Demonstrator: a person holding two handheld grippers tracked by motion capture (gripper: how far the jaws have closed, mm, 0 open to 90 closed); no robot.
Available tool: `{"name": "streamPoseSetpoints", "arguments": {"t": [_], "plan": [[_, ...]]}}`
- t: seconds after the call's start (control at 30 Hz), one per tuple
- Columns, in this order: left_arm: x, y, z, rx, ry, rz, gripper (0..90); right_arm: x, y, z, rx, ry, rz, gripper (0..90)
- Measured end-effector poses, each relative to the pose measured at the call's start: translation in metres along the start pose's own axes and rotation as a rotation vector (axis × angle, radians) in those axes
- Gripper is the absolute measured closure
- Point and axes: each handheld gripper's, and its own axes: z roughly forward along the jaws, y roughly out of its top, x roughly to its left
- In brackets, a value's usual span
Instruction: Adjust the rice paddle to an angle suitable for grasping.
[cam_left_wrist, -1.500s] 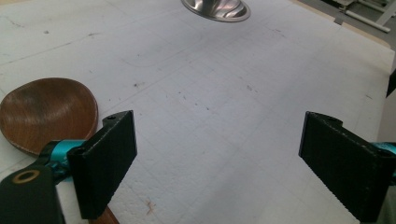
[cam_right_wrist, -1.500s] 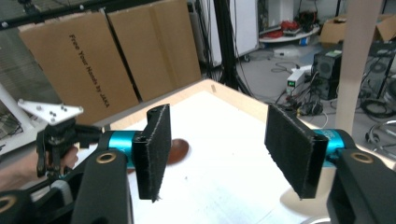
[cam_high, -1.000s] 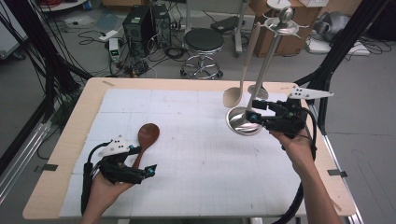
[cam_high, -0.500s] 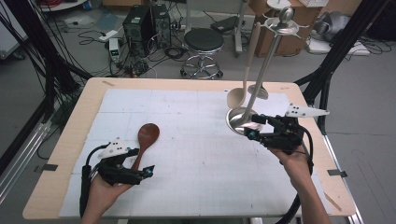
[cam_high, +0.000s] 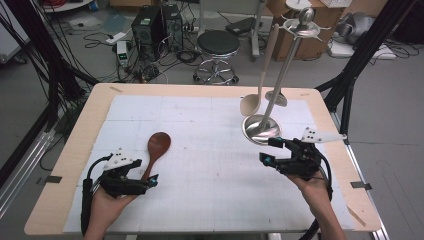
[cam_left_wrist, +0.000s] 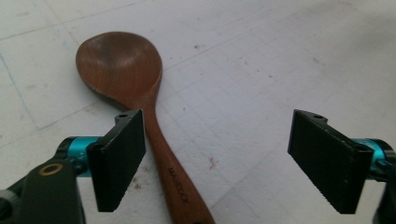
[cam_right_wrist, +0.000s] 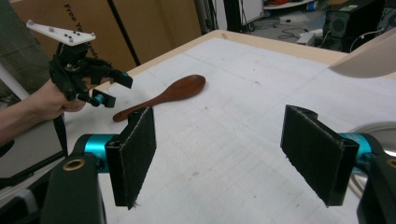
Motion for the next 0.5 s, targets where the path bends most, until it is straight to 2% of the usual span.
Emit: {"name": "streamPoseSetpoints", "arguments": {"t": [0.2,0.5], "plan": [[0.006,-0.005,0.003,-0.003,0.042,-0.021,26.7,0.002,-0.012,0.001,0.0,-0.005,0.014,25.0],[0.008,-0.009,0.011,0.035,0.074,-0.024,33.4,0.006,-0.023,0.001,0.007,-0.014,0.009,24.1]]}}
